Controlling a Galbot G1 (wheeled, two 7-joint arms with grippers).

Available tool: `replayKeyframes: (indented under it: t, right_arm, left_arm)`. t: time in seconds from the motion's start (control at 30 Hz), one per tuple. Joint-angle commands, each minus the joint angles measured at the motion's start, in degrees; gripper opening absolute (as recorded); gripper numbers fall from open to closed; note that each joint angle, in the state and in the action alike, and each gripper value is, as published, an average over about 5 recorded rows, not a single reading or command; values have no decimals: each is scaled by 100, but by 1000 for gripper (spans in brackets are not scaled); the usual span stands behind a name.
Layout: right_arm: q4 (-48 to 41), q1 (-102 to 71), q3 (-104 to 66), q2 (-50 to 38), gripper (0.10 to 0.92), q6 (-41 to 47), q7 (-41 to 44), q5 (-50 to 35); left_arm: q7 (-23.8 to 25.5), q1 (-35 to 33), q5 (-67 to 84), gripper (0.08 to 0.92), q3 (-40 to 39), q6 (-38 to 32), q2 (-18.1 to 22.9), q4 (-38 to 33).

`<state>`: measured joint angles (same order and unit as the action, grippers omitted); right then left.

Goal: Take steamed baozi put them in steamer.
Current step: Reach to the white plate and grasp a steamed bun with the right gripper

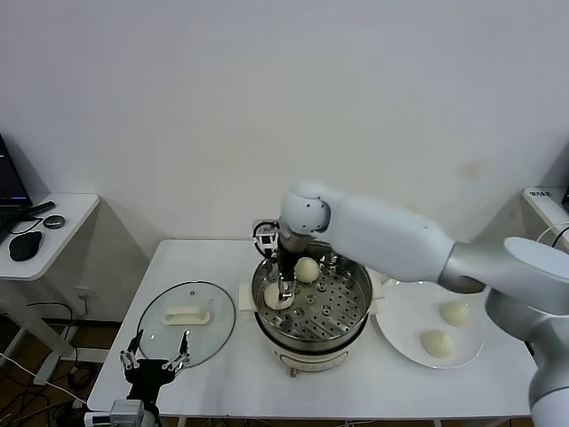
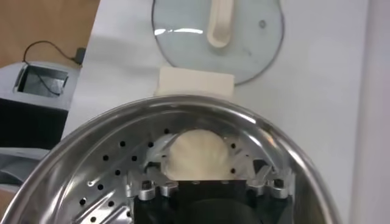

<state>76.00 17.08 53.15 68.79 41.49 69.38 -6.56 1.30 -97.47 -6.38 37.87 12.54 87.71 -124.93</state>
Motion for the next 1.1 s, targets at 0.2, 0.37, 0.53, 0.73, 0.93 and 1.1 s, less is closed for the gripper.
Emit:
replayKeyframes:
  t: [0.2,0.37,0.53,0.73,0.93,1.1]
  right_arm:
    - [1025,305,-1315,-2288,823,-304,426,-367]
    - [1049,213,-1647,-3388,823,-779,778,-209]
    - [972,-493,-1984,-4303,823,-1922,944,386]
    - [922,-1838,-2471,-4718,823,-2787,1187,976]
    - [777,-2876,-2979,-4514,823,-3412,1244,1829]
    - [550,-3290,-3092,-4123,823,-3486,1183,2280]
  left_arm:
    - [13,3,14,823,43,7,-30,47]
    - [46,-12,47,823,62,24,-71,26]
    - [47,-62,144,823,91,20,-175,60]
    - [62,-115,162,823,116,24,-169,57]
    - [61,-219,159,823,106,16,-88,29]
    - [69,-286,142,823,114,15,-54,46]
